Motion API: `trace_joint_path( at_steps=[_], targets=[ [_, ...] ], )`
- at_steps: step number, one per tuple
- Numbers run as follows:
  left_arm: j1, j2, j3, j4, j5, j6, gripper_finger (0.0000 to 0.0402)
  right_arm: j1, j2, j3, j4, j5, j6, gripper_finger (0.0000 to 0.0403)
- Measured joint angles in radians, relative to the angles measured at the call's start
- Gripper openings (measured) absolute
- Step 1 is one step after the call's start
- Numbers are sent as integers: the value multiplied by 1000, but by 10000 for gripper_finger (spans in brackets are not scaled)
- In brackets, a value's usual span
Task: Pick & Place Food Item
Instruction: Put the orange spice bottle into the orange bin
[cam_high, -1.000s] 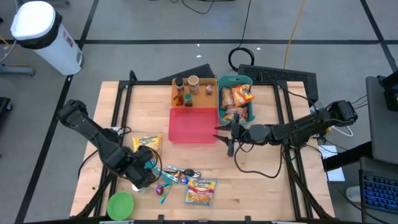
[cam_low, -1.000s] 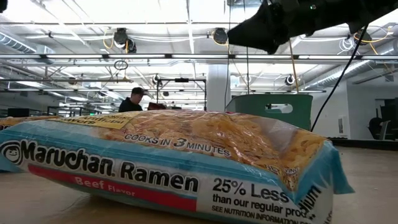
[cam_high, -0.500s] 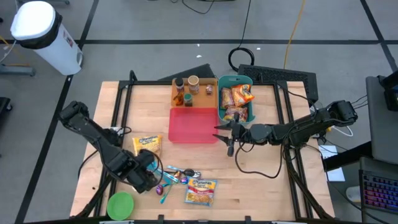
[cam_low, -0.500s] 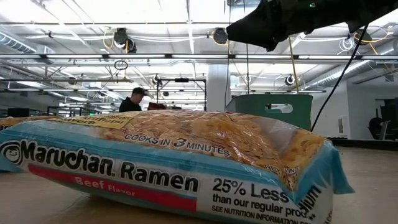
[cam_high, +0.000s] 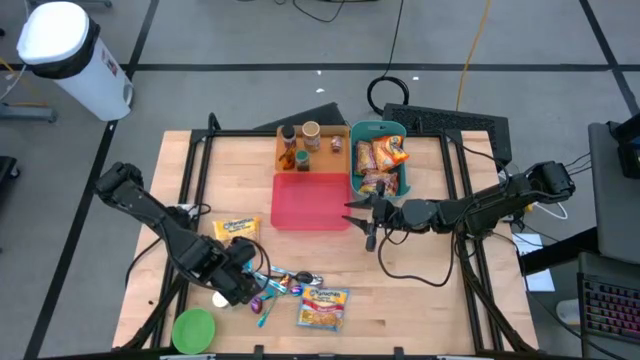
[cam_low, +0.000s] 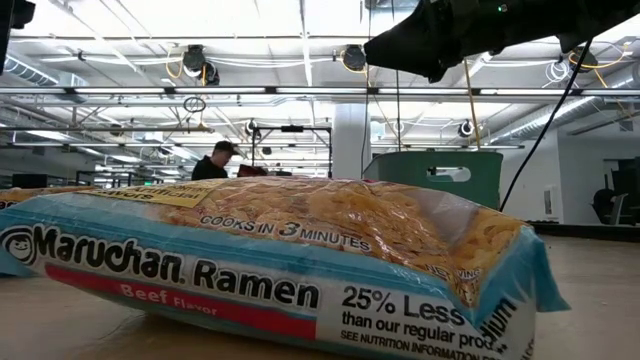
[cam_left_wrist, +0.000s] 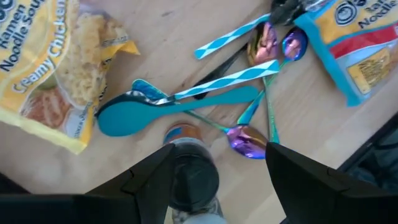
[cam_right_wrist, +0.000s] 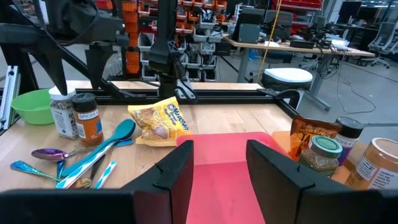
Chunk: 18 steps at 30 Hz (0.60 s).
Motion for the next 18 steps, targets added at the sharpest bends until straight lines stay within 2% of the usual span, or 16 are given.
trace_joint_path(
  at_steps=[9, 18],
  targets=[
    [26, 0, 0, -58, 1, -67, 264, 0, 0, 0, -1, 0, 0, 141],
    [11, 0, 0, -66, 45, -126, 331, 0, 0, 0, -4, 0, 0, 141]
  ],
)
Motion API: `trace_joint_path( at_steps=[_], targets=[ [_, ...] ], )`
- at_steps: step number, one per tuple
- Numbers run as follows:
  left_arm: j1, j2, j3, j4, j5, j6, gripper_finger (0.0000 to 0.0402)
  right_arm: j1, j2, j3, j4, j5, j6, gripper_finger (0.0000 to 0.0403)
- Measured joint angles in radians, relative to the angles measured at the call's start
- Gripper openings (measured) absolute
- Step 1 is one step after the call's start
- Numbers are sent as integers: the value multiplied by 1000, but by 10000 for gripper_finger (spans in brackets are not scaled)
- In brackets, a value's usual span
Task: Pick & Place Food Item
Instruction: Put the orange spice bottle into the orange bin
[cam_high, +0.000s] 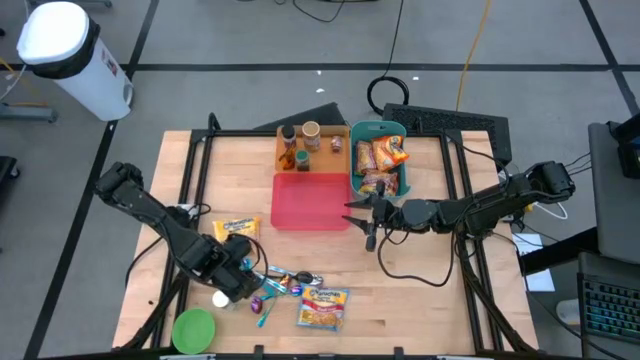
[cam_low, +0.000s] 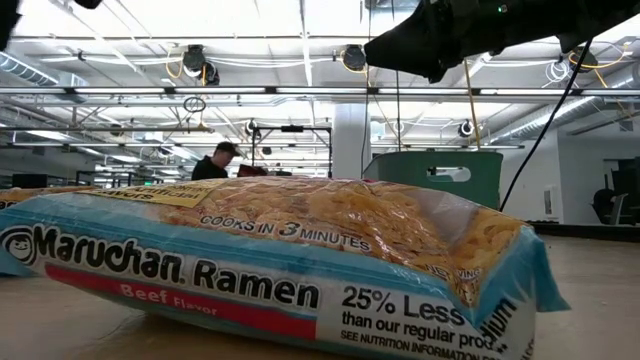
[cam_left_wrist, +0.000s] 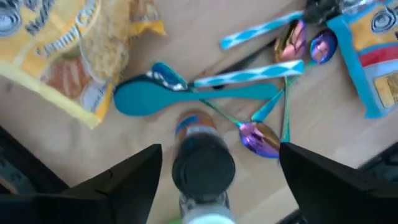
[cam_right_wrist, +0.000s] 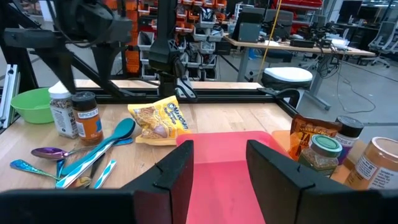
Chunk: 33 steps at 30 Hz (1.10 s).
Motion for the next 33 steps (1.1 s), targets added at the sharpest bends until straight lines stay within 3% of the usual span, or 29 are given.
trace_joint_path(
  at_steps=[9, 21, 33],
  targets=[
    [-55, -1, -34, 8, 11, -128, 335, 0, 0, 0, 0, 0, 0, 141],
    [-62, 0, -125, 109, 11, -129, 311, 0, 0, 0, 1, 0, 7, 141],
    [-63, 0, -125, 115, 10, -119, 252, 0, 0, 0, 3, 0, 7, 141]
  ],
)
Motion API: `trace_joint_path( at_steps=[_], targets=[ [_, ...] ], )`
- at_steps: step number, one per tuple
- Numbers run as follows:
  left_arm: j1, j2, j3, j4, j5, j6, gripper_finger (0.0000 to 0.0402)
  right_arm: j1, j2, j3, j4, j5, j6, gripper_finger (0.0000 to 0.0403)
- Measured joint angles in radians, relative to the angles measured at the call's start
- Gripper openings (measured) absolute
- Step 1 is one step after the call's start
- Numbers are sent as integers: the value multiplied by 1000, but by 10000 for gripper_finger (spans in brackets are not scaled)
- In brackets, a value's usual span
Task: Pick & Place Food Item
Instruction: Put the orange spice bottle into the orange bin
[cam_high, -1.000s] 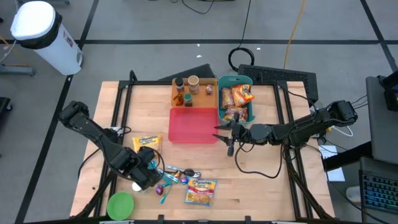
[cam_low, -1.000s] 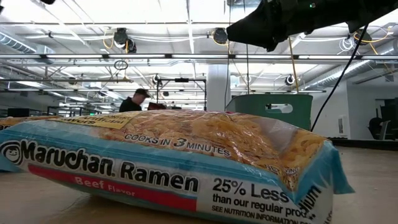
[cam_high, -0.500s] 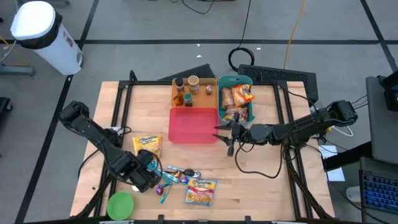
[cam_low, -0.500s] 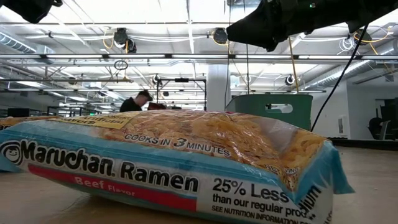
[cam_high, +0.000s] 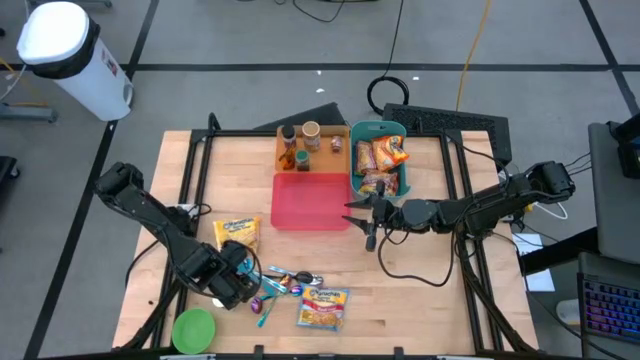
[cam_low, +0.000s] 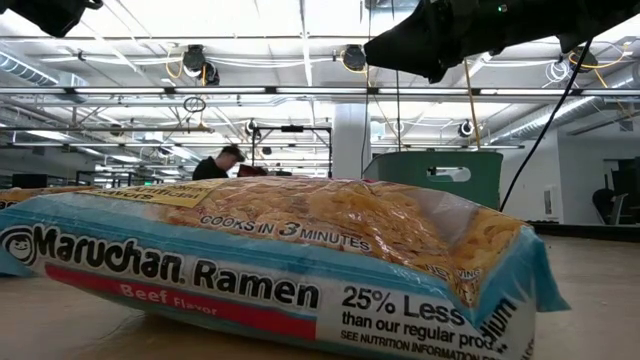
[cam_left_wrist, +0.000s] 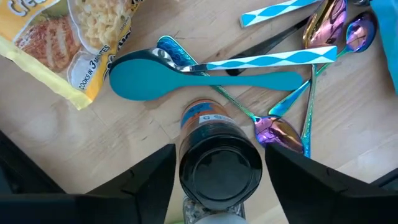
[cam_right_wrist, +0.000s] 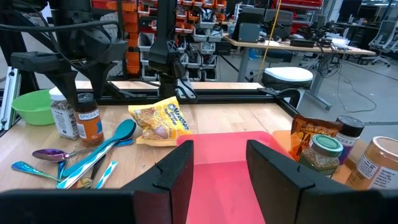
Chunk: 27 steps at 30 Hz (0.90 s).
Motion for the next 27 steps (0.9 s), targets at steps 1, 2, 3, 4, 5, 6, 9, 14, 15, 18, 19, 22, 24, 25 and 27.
trace_joint_path(
  at_steps=[1, 2, 3, 4, 5, 6, 9, 14, 15, 18, 19, 22, 24, 25, 27],
  targets=[
    [0, 0, 0, 0, 0, 3, 248, 0, 0, 0, 0, 0, 0, 141],
    [-2, 0, 0, 2, 0, 9, 245, 0, 0, 0, 0, 0, 0, 141],
    [-4, 0, 0, 4, 0, 15, 243, 0, 0, 0, 0, 0, 0, 141],
    [-7, 0, 0, 6, -1, 21, 242, 0, 0, 0, 0, 0, 0, 141],
    [-8, 0, 0, 6, 0, 22, 242, 0, 0, 0, 0, 0, 0, 141],
    [-8, 0, 0, 6, 0, 18, 243, 0, 0, 0, 0, 0, 0, 141],
    [-8, 0, 0, 6, -1, 3, 251, 0, 0, 0, 0, 0, 0, 141],
    [-7, 0, 0, 5, -2, 2, 276, 0, 0, 0, 0, 0, 0, 141],
    [-7, 0, 0, 5, -2, 2, 282, 0, 0, 0, 0, 0, 0, 141],
    [-7, 0, -1, 5, -2, 2, 298, 0, 0, 0, 0, 0, 0, 141],
    [-7, 0, -1, 5, -1, 4, 303, 0, 0, 0, 0, 0, 0, 141],
    [-7, 0, -1, 5, -1, 5, 314, 0, 0, 0, 0, 0, 0, 141],
    [-7, 0, -1, 5, -1, 6, 318, 0, 0, 0, 0, 0, 0, 141],
    [-7, 0, -1, 5, -1, 6, 319, 0, 0, 0, 0, 0, 0, 141],
    [-7, 0, -1, 5, -1, 6, 319, 0, 0, 0, 0, 0, 0, 141]
  ],
)
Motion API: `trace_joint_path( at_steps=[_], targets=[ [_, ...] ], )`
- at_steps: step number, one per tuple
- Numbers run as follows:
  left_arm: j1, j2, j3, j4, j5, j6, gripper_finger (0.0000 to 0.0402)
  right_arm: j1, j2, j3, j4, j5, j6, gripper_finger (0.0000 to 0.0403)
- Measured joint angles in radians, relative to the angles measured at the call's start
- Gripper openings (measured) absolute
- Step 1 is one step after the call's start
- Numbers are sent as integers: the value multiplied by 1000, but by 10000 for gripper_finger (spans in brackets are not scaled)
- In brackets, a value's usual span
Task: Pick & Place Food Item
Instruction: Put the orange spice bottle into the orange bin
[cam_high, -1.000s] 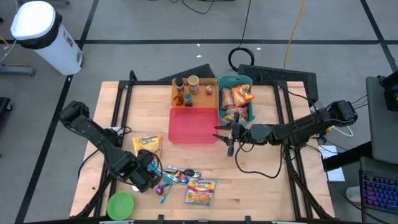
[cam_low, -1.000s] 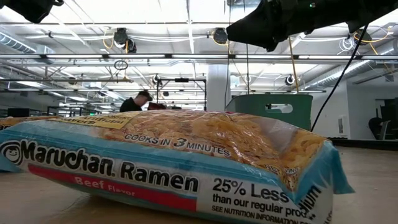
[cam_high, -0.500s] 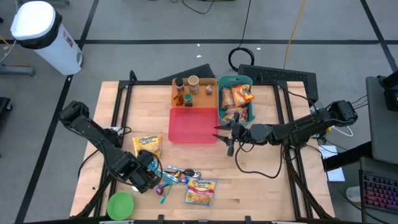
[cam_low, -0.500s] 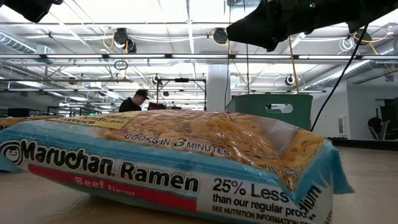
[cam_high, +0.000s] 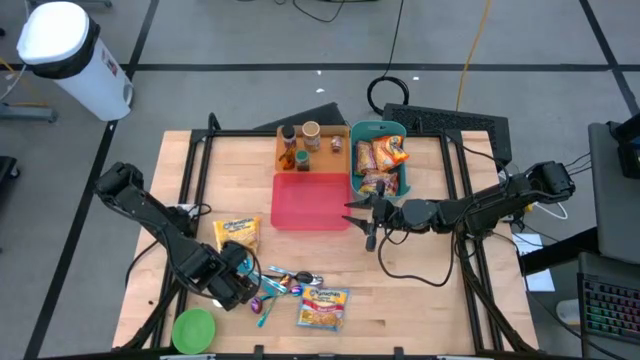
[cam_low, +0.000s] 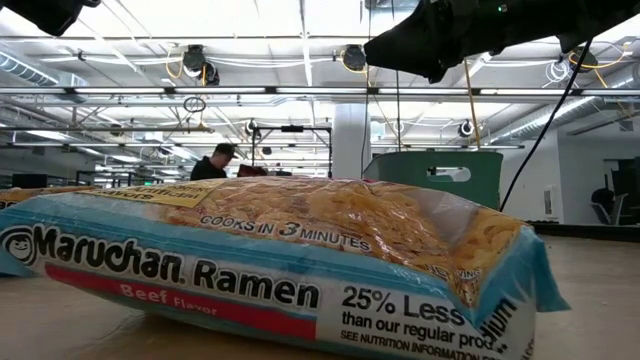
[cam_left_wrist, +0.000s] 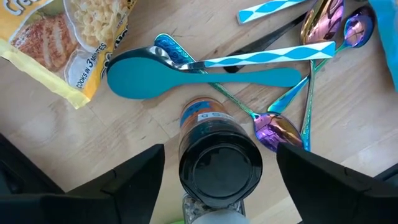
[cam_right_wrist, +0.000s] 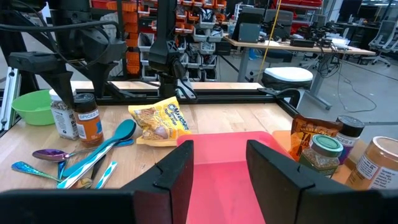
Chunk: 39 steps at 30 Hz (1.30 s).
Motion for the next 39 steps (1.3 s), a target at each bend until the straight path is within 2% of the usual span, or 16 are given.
trace_joint_path(
  at_steps=[14, 17, 21, 26, 33, 39],
  targets=[
    [0, 0, -36, 3, 4, 11, 319, 0, 0, 0, 1, 0, 0, 141],
    [0, 0, -36, 4, 35, 5, 316, 0, 0, 0, 1, 0, 0, 141],
    [0, 0, -36, 5, 82, -26, 283, 0, 0, 0, 1, 0, 0, 141],
    [1, 0, -36, 5, 86, -33, 208, 0, 0, 0, 1, 0, 0, 141],
    [31, 1, -17, 0, 64, 10, 206, 0, 0, 0, 2, 0, 0, 141],
    [102, -6, 105, -21, -8, 200, 206, 0, 0, 0, 5, 0, 0, 141]
  ],
)
